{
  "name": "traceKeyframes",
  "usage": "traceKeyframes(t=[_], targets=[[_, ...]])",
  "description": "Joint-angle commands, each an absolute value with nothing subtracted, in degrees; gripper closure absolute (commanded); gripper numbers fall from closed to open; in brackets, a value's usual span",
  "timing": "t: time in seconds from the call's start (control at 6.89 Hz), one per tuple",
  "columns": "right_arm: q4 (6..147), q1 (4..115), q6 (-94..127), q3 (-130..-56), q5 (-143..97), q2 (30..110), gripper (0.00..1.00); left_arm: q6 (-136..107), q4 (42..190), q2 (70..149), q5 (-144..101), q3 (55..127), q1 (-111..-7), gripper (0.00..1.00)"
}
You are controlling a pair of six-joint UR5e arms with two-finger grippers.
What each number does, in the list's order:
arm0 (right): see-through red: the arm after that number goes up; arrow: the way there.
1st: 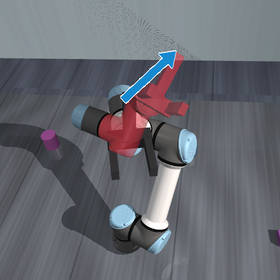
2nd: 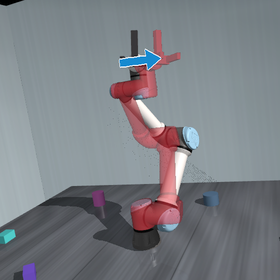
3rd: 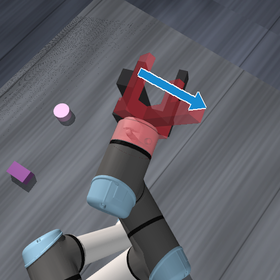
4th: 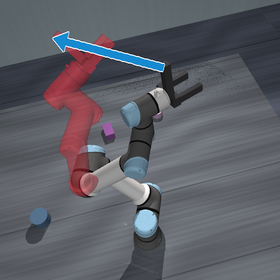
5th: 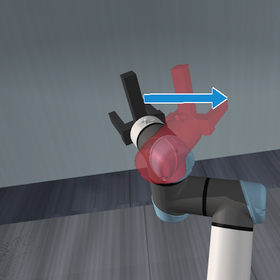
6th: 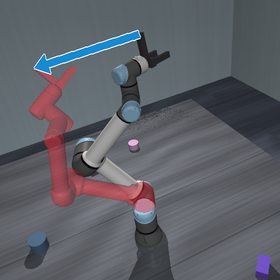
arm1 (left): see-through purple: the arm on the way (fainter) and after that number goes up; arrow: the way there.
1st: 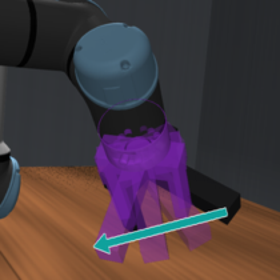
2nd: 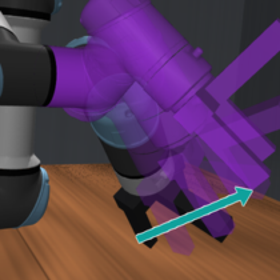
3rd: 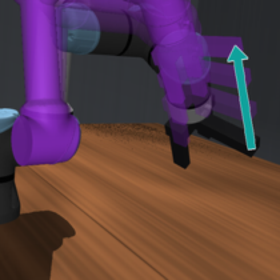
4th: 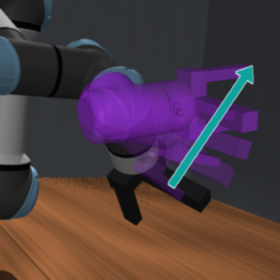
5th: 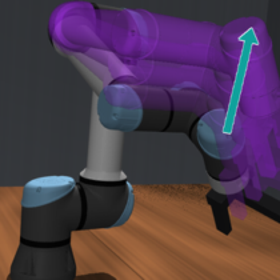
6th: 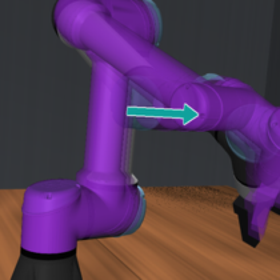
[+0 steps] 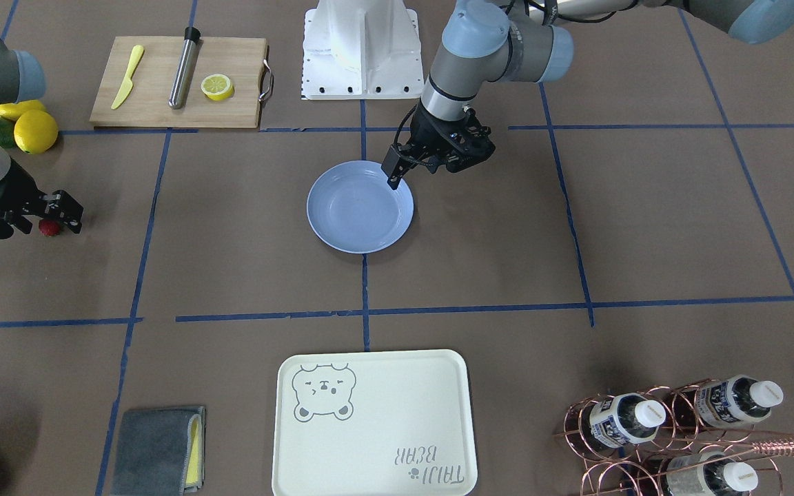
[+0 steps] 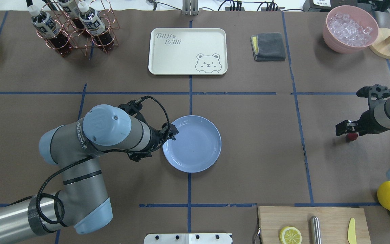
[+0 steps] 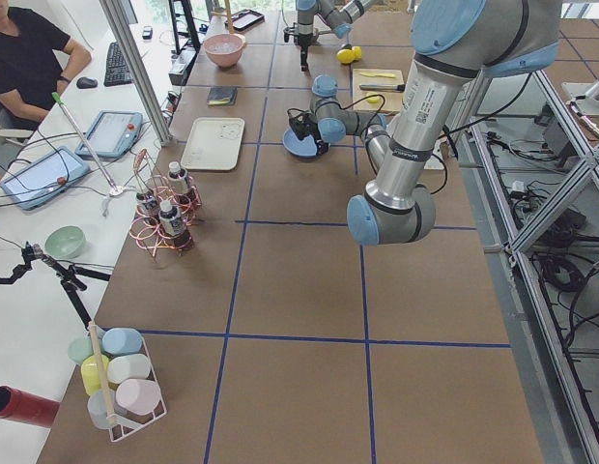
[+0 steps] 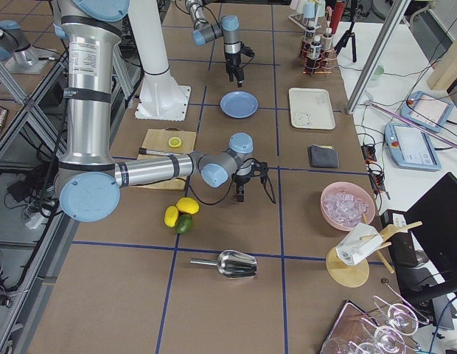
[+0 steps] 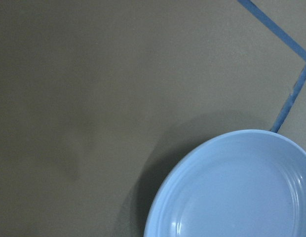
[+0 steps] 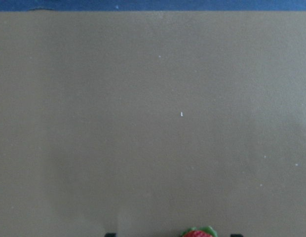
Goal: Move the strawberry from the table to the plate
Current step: 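Grasp the red strawberry with right gripper over the plate while left arm withdraws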
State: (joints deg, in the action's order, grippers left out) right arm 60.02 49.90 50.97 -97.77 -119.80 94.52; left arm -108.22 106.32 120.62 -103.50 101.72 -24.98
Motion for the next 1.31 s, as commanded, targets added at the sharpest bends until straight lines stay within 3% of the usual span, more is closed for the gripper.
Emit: traceKeyframes(t=[0.0, 0.15, 0.29, 0.87, 1.16], targets=[[60.03, 49.92, 48.97, -97.56, -120.14, 94.92, 0.54, -108.19, 106.35, 120.67, -103.54, 101.86, -24.96, 0.00], [60.03, 50.10, 46.00, -97.56, -120.06, 95.10, 0.84, -108.19, 106.35, 120.59, -103.45, 101.78, -25.05, 0.00], [60.03, 50.27, 44.92, -97.56, -119.71, 95.18, 1.00, -108.19, 106.35, 120.67, -103.45, 101.86, -25.05, 0.00], [60.64, 52.21, 46.57, -104.04, -120.32, 93.88, 1.00, -101.48, 104.52, 118.75, -103.89, 104.57, -28.64, 0.00], [62.13, 52.12, 54.70, -103.63, -125.39, 84.17, 1.00, -92.42, 98.47, 117.95, -104.15, 108.36, -33.02, 0.00]])
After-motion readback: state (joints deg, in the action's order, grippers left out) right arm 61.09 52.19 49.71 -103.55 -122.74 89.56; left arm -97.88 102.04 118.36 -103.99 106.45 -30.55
